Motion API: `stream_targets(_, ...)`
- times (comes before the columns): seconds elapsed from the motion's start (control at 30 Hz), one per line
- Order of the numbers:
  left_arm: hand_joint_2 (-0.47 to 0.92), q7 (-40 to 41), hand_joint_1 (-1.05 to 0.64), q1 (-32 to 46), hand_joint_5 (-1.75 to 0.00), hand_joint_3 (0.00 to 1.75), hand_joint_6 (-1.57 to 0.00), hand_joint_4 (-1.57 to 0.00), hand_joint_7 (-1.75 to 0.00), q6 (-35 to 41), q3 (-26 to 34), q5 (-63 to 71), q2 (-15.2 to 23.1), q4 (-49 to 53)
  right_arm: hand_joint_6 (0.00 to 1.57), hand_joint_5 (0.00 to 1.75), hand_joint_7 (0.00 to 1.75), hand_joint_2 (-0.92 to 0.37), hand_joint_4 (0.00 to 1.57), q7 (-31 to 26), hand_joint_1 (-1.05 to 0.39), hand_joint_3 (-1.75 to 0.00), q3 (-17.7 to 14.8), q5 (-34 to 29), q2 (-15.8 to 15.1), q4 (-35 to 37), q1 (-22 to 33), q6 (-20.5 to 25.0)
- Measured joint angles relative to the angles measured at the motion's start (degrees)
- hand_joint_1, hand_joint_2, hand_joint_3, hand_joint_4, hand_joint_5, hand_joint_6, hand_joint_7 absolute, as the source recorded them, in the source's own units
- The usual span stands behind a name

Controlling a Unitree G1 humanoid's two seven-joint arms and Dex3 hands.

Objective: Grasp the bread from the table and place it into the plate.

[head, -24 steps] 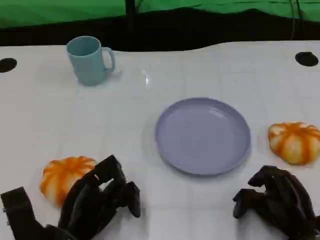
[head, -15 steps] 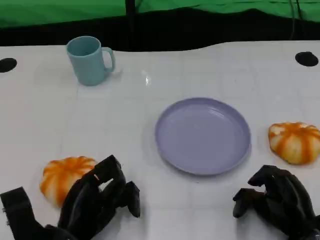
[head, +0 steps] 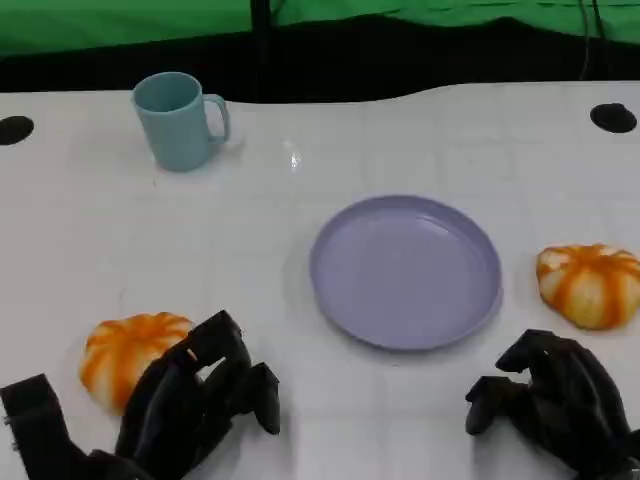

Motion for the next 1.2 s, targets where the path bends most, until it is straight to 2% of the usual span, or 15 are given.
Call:
stream_targets(0.13,0.92,0.0,-0.71,0.0,-1.75,0.19,-0.63,-0.80,-1.48,-0.1,0.1,0.1,0.0,-0.1,1.57,0.73,0.32,-0.76,1.56,0.0,-1.04,0.00,0.0,0.0,0.0,-0.3,0.0,0.0)
stream_targets(0.17,0.92,0.0,-0.73,0.0,-1.75,0.23,-0.59,-0.70,-1.38,-0.3,0.1,0.5,0.0,-0.3,1.57,0.73,0.32,-0.76,1.56,0.0,-1.04,0.00,0.0,0.0,0.0,-0.3,0.0,0.0)
stream_targets(0.3,0.92,0.0,-0.74,0.4,-1.75,0.26,-0.57,-0.64,-1.30,-4.9,-0.9,3.6,0.4,-1.8,1.57,0.73,0.32,-0.76,1.56,0.0,-1.04,0.00,0.1,0.0,0.0,-0.6,0.2,0.4)
stream_targets(0.37,0.92,0.2,-0.70,0.6,-1.68,0.24,-0.57,-0.51,-0.91,-6.3,-1.2,4.8,0.7,-2.2,1.57,0.73,0.31,-0.77,1.56,0.0,-1.04,-0.01,0.0,0.0,0.0,-0.7,0.2,0.5)
stream_targets(0.47,0.92,1.2,-0.70,1.1,-1.53,0.23,-0.57,-0.47,-0.63,-10.2,-2.5,9.0,2.3,-5.1,1.57,0.73,0.31,-0.78,1.56,0.2,-1.05,-0.01,0.0,0.0,0.0,-0.7,0.2,0.4)
stream_targets(0.6,0.92,6.9,-0.69,2.0,-1.15,0.22,-0.58,-0.52,-0.34,-14.9,-4.4,18.7,6.3,-10.6,1.57,0.72,0.31,-0.76,1.56,0.3,-1.05,0.00,0.0,0.0,0.0,-0.7,0.3,0.3)
stream_targets(0.77,0.92,13.5,-0.62,3.5,-1.05,0.17,-0.56,-0.49,-0.20,-15.6,-5.9,26.9,9.8,-17.1,1.57,0.71,0.30,-0.76,1.57,0.6,-1.04,0.00,0.0,0.0,0.0,-0.7,0.3,0.3)
stream_targets(0.93,0.92,18.4,-0.73,4.8,-0.96,0.15,-0.50,-0.35,-0.13,-15.4,-7.8,37.8,14.9,-23.1,1.57,0.71,0.30,-0.76,1.57,0.7,-1.04,0.00,0.0,0.0,0.0,-0.7,0.4,0.3)
stream_targets(1.07,0.92,23.4,-0.77,5.8,-0.66,0.17,-0.50,-0.41,-0.04,-13.2,-9.2,52.0,20.3,-31.0,1.57,0.72,0.30,-0.77,1.57,0.7,-1.05,0.00,0.0,0.0,0.0,-0.8,0.5,0.3)
stream_targets(1.17,0.92,25.5,-0.78,7.1,-0.58,0.18,-0.48,-0.42,-0.02,-10.7,-10.2,58.6,22.0,-35.6,1.57,0.72,0.31,-0.77,1.57,0.6,-1.05,0.00,0.1,-0.1,0.0,-1.0,0.7,0.3)
stream_targets(1.2,0.92,25.9,-0.80,7.3,-0.56,0.18,-0.43,-0.40,-0.01,-9.9,-10.6,59.9,22.3,-36.4,1.57,0.72,0.31,-0.77,1.57,0.6,-1.05,0.00,0.1,-0.1,0.0,-1.1,0.7,0.3)
